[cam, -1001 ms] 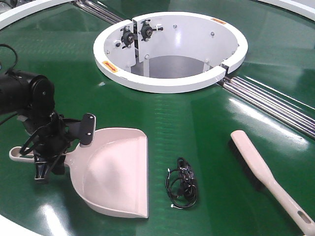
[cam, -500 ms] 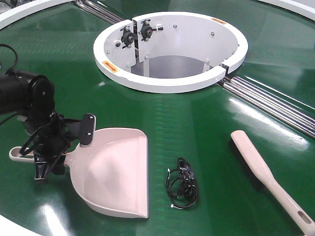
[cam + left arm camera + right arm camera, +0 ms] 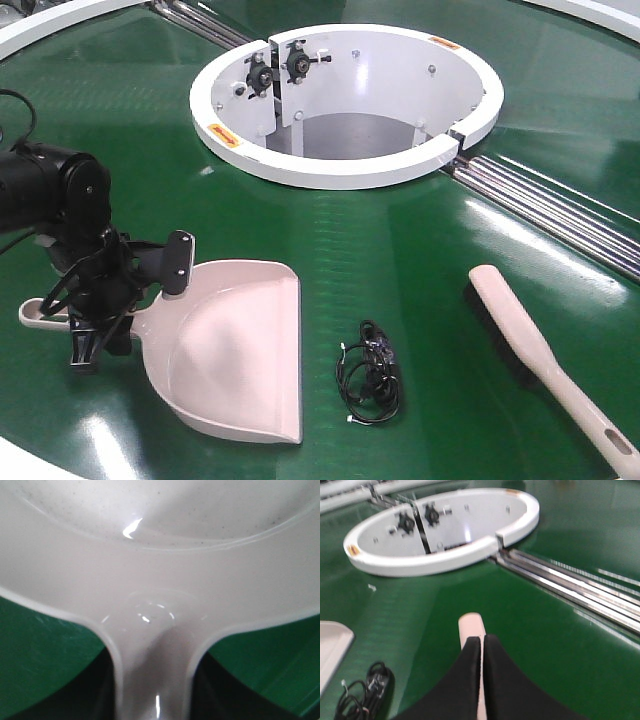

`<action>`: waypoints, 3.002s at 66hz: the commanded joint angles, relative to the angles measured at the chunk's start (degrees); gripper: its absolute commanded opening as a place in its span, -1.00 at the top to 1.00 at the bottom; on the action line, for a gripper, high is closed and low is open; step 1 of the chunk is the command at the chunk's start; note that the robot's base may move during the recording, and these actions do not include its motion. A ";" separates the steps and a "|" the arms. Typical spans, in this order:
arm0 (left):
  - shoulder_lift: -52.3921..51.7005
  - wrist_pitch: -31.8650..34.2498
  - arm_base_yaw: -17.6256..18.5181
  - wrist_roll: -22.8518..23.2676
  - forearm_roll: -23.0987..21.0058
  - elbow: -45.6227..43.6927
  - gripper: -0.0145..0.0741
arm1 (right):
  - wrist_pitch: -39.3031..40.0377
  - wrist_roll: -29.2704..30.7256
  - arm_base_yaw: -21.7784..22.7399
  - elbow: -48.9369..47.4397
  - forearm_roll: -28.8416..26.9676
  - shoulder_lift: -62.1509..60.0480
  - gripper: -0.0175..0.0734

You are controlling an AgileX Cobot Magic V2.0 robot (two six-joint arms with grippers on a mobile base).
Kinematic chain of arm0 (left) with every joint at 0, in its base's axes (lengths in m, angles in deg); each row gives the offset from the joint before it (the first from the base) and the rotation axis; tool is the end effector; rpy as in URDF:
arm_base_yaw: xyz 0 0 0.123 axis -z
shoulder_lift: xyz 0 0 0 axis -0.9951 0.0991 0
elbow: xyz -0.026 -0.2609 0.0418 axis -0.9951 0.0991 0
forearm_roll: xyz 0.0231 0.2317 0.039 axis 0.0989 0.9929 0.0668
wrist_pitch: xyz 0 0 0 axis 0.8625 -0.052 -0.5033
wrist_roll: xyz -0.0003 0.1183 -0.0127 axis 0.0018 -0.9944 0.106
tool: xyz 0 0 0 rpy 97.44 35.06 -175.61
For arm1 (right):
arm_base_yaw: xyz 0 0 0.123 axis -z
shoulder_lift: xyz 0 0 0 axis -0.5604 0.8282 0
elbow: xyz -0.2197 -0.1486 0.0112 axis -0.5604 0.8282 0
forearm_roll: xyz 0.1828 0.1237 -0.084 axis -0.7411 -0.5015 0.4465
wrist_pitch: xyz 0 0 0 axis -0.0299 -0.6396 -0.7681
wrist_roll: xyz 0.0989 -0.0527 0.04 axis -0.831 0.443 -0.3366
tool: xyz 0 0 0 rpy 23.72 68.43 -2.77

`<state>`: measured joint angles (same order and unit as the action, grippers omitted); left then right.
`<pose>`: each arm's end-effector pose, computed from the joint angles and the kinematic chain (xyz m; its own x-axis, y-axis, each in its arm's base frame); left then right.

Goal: Clean and inspect green conveyor with broom and dustpan
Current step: 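Reach the right gripper to the pink brush handle and grasp it, then lift the brush with the right gripper and bring it behind the black cable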

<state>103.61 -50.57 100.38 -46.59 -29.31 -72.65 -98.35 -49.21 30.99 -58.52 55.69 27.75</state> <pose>0.3115 -0.0878 0.1627 -0.0452 0.9989 0.0097 0.9988 0.0450 0.0184 0.1158 0.0090 0.2601 -0.3178 0.1010 -0.9428 -0.0387 0.9921 0.1193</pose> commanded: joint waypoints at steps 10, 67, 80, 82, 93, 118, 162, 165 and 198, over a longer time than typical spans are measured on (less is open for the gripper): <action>-2.53 0.53 0.28 0.64 -1.67 -1.55 0.69 | 1.08 0.96 -0.04 -3.74 0.11 5.49 0.60; -2.53 0.15 0.28 0.64 -1.67 -1.55 0.69 | -30.78 0.48 -8.17 -27.87 7.35 41.09 -0.62; -2.53 0.15 0.28 0.64 -1.67 -1.55 0.69 | -35.65 0.90 -8.08 -31.10 7.66 50.63 -0.62; -2.53 0.15 0.28 0.64 -1.67 -1.55 0.69 | -35.79 0.90 -8.08 -31.48 7.86 51.48 -0.62; -2.53 0.15 0.28 0.64 -1.67 -1.55 0.69 | -37.20 0.97 -8.08 -32.32 9.18 57.11 -0.62; -2.53 0.15 0.28 0.64 -1.67 -1.55 0.69 | -35.86 2.64 -8.08 -32.32 9.23 65.43 -0.43; -2.53 0.15 0.28 0.64 -1.67 -1.55 0.69 | -35.36 3.02 -8.08 -33.80 10.63 68.51 0.64; -2.53 0.15 0.28 0.64 -1.67 -1.55 0.69 | -35.36 2.66 -8.08 -33.80 10.63 68.18 0.64; -2.53 0.15 0.28 0.64 -1.67 -1.55 0.69 | -42.88 -0.27 -8.08 -33.75 5.37 54.77 0.63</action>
<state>103.61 -50.62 100.38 -46.59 -29.36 -72.65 -139.02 -49.29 22.97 -90.87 63.80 86.22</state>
